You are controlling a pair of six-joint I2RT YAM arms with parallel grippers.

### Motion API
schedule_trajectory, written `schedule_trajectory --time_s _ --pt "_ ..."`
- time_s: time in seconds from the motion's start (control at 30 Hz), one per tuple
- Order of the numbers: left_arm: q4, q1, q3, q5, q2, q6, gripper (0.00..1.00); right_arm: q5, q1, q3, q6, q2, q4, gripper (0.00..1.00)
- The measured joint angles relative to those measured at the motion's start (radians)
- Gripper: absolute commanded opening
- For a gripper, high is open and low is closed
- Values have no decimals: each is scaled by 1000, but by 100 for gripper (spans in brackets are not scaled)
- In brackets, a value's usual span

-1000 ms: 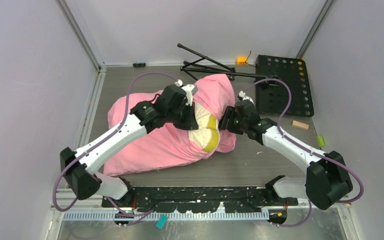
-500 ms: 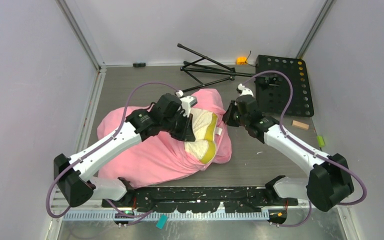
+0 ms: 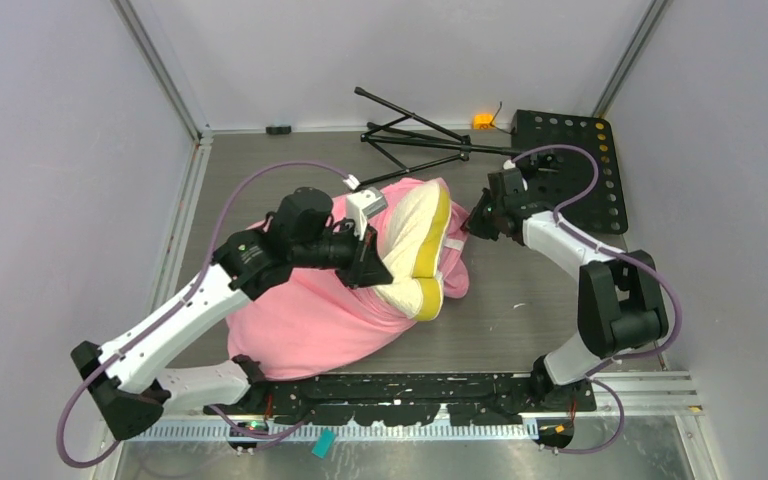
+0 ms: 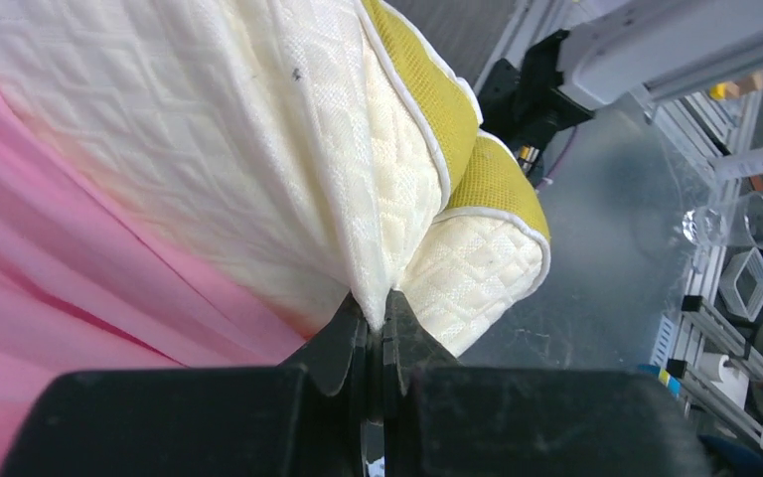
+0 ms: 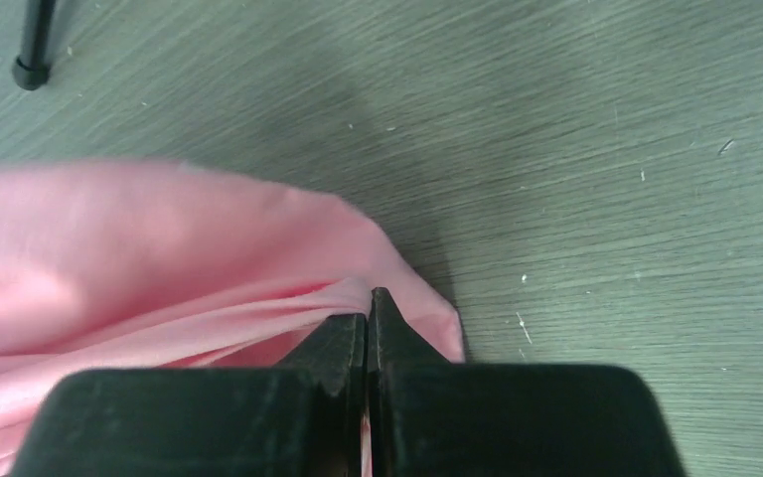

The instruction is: Remove the pillowcase from the pillow

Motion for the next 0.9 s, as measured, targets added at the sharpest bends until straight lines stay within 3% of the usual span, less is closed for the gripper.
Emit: schedule_trajectory --time_s 0.13,0.27,0.3,0.37,0.43,0.77,0.9 --pt "15 -2 0 31 -85 21 0 -31 -9 2 6 33 -4 0" --pt "25 -4 0 -26 -161 33 0 -61 -9 2 6 32 6 2" --pt "26 -7 0 -72 -174 32 0 -64 -9 1 6 32 8 10" --pt "27 -11 0 -161 -187 30 0 -76 -11 -6 5 24 26 47" --pt "27 -12 2 -232 -184 24 0 -100 -17 -27 0 2 49 65" --pt "56 -19 87 -219 19 19 0 -221 -46 -53 -44 -257 -15 87" --pt "85 -24 83 -209 63 15 0 -217 -46 -11 -59 -386 -106 88"
